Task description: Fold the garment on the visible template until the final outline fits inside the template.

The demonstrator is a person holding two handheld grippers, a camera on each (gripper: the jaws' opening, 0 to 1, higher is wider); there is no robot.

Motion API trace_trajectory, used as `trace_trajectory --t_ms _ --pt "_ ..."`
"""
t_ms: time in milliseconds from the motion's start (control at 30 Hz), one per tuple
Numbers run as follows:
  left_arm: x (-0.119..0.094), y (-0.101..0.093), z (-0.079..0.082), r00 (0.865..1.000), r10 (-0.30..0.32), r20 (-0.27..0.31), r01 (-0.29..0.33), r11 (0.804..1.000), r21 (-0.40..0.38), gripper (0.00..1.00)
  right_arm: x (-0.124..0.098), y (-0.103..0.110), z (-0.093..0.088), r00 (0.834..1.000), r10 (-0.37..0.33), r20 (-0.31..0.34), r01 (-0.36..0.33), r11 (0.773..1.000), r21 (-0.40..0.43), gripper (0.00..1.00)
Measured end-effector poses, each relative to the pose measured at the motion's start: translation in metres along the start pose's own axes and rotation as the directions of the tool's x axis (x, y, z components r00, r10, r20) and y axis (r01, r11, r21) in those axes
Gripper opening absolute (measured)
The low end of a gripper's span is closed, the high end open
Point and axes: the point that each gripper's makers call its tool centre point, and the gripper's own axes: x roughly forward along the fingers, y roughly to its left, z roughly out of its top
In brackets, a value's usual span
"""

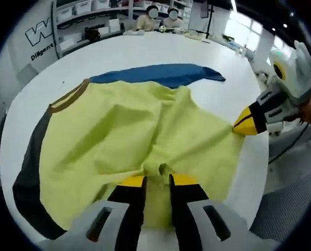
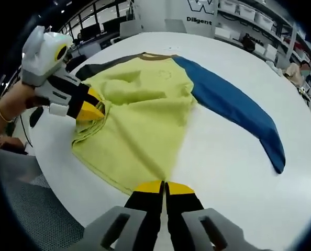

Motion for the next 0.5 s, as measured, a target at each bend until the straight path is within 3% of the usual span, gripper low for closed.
trace_trajectory --t_ms 167,333,500 --pt "-0.024 -0.001 0.002 0.998 -0.013 0.061 0.009 0.998 0.061 0.26 0.001 0.0 -0.001 1.0 -0.007 -0.011 0.007 1.0 -0.024 0.0" --pt "-0.037 -0.01 -0.016 0.998 -0.037 0.041 0.031 0.991 0.13 0.26 0.0 0.0 -0.002 1.0 -0.003 -0.015 0.003 1.0 -0.022 0.0" --pt "-0.041 -0.012 -0.021 0.997 -0.033 0.075 0.021 0.987 0.159 0.26 0.0 -0.002 -0.003 1.0 0.0 -0.017 0.0 1.0 -0.01 0.0"
